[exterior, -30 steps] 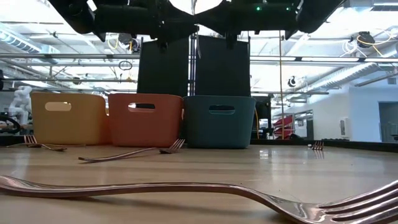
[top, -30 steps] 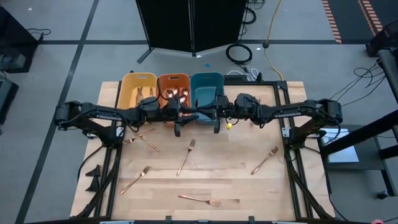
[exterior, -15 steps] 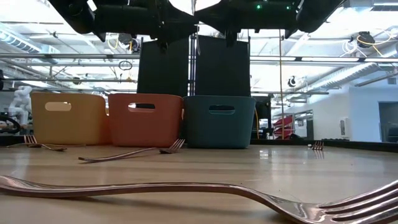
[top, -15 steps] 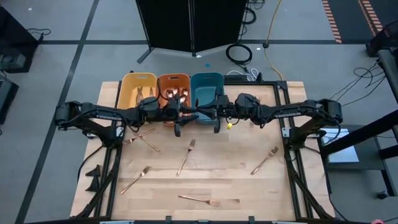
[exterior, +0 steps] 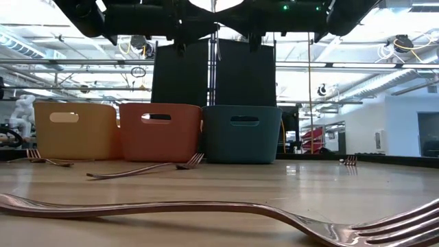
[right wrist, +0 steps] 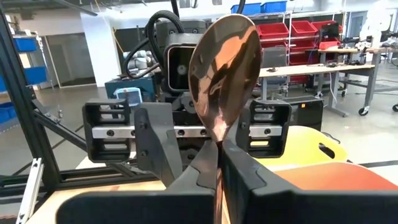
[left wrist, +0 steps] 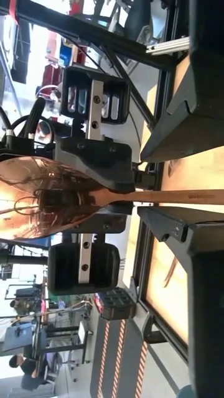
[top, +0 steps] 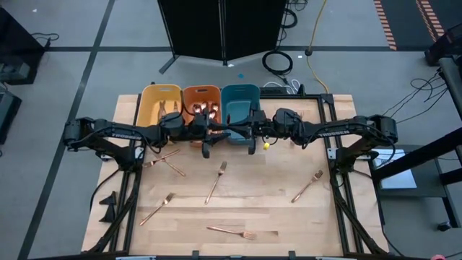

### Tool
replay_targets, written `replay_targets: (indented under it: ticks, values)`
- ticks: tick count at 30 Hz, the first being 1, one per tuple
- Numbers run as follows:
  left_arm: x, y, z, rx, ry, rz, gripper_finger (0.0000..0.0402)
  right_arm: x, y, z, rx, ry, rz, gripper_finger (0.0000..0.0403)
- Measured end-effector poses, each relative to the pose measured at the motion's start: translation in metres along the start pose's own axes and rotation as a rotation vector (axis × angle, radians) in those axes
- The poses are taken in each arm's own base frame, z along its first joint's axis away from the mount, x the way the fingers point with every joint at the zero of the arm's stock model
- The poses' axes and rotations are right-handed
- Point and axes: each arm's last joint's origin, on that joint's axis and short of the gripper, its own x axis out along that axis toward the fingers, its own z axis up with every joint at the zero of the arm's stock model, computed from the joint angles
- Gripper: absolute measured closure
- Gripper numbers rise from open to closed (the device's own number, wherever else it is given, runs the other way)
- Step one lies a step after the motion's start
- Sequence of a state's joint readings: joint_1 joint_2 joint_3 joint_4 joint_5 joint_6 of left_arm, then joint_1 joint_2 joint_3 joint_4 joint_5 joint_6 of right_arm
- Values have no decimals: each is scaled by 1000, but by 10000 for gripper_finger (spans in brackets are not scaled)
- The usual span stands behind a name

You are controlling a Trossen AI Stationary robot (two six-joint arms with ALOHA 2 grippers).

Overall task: Sort silverware
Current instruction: Put the gold spoon into the orange bin

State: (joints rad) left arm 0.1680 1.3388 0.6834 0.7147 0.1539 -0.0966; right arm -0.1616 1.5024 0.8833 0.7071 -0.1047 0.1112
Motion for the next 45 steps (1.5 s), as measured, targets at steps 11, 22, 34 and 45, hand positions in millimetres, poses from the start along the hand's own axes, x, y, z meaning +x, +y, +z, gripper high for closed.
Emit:
replay_targets:
  ticks: [11,22,34,45]
  values:
    - [0,0,0,-2,-3,9,307,0,0,0,0,0,0,403]
    - [0,1,0,-6,-2,16,396,0,0,0,41,2,1,394]
    - [0,3,-2,-27,13,51,401,-6,-4,9,27,-3,-22,287]
    - [-51,49,38,-172,246,426,401,-32,-7,9,13,277,-71,241]
